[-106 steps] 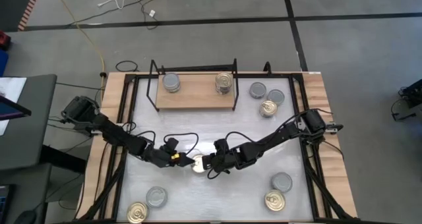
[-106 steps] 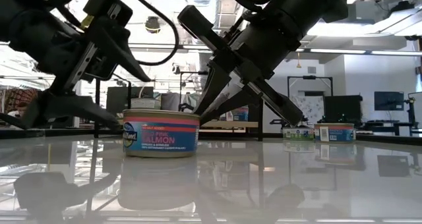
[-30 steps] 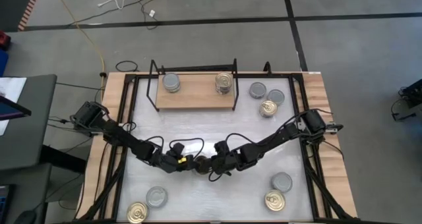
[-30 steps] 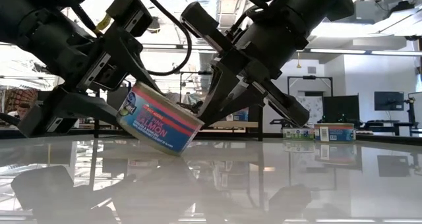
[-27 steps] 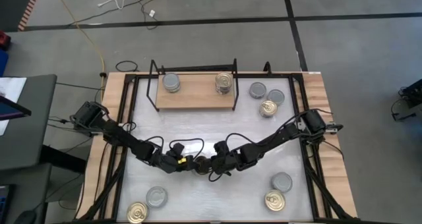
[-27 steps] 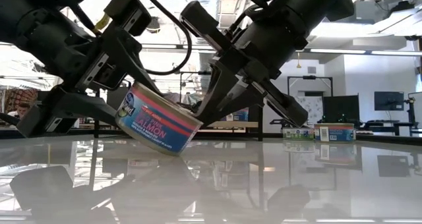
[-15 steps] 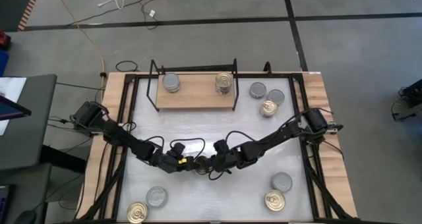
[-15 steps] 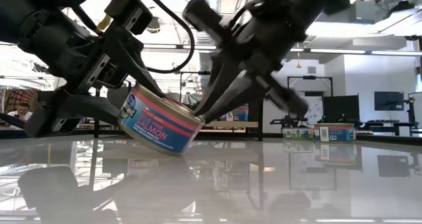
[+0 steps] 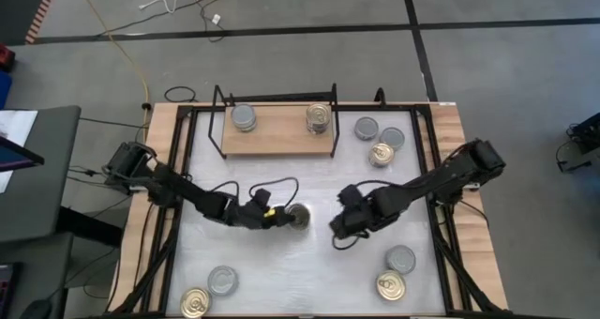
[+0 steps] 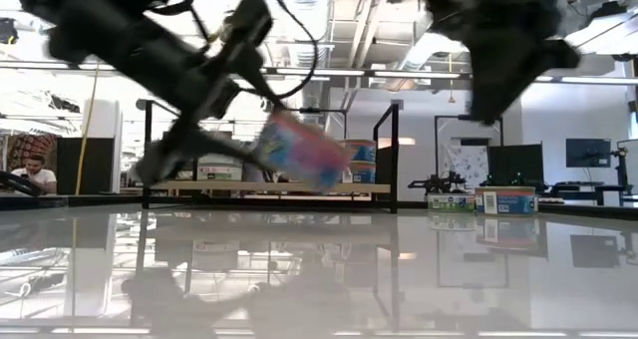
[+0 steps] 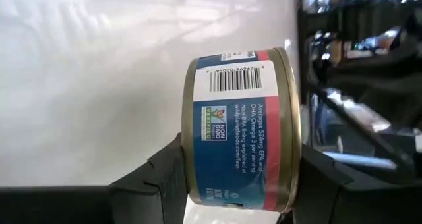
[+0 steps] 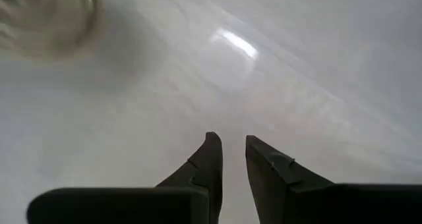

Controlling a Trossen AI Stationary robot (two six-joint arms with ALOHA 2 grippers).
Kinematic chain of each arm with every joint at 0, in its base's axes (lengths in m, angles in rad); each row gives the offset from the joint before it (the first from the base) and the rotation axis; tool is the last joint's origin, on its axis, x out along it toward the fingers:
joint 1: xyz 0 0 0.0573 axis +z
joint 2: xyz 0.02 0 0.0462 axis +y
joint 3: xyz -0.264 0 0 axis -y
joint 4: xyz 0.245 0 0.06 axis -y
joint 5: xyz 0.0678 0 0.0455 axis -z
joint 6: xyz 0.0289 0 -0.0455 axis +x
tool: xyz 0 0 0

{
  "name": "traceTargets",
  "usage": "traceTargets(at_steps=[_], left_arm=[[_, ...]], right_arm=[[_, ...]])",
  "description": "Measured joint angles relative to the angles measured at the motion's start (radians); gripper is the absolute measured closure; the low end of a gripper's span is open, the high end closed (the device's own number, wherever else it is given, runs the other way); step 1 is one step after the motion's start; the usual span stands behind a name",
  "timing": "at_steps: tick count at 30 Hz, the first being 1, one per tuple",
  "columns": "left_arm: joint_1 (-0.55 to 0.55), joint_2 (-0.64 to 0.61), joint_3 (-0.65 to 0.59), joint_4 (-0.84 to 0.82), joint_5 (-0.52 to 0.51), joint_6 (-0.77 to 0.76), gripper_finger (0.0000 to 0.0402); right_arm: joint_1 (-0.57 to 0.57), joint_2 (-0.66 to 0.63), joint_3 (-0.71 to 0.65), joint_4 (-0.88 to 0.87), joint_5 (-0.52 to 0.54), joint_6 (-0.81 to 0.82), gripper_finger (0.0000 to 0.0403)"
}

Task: Stack canned seafood by type on shelf
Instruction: Put the blue tuna can on the shelf

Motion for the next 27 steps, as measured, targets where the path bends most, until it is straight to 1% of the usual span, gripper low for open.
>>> traceTargets(at_steps=[3,6,11,16,20,23,27], left_arm=[[0.078,0.0,0.07,-0.091,0.015,0.071,0.0207],[0.193,0.0,0.136,-0.168,0.093,0.15,0.0207],[0.363,0.0,0.204,-0.181,0.116,0.219,0.0207],[0.477,-0.003,0.251,-0.175,0.117,0.244,0.0207],[0.529,0.001,0.251,-0.189,0.115,0.217,0.0207],[0.527,0.067,0.276,-0.148,0.114,0.178,0.0207],[0.511,0.2,0.37,-0.162,0.119,0.154,0.0207]], right_arm=[[0.025,-0.037,-0.02,-0.099,0.038,0.0,0.0308],[0.044,-0.064,-0.068,-0.11,0.058,-0.005,0.0308],[0.062,-0.069,-0.135,-0.117,0.058,-0.013,0.0308],[0.061,-0.07,-0.157,-0.117,0.058,-0.128,0.0307],[0.041,-0.07,-0.158,-0.116,0.059,-0.224,0.0307],[0.024,-0.07,-0.158,-0.117,0.063,-0.287,0.0307],[0.004,-0.07,-0.158,-0.133,0.063,-0.322,0.0307]])
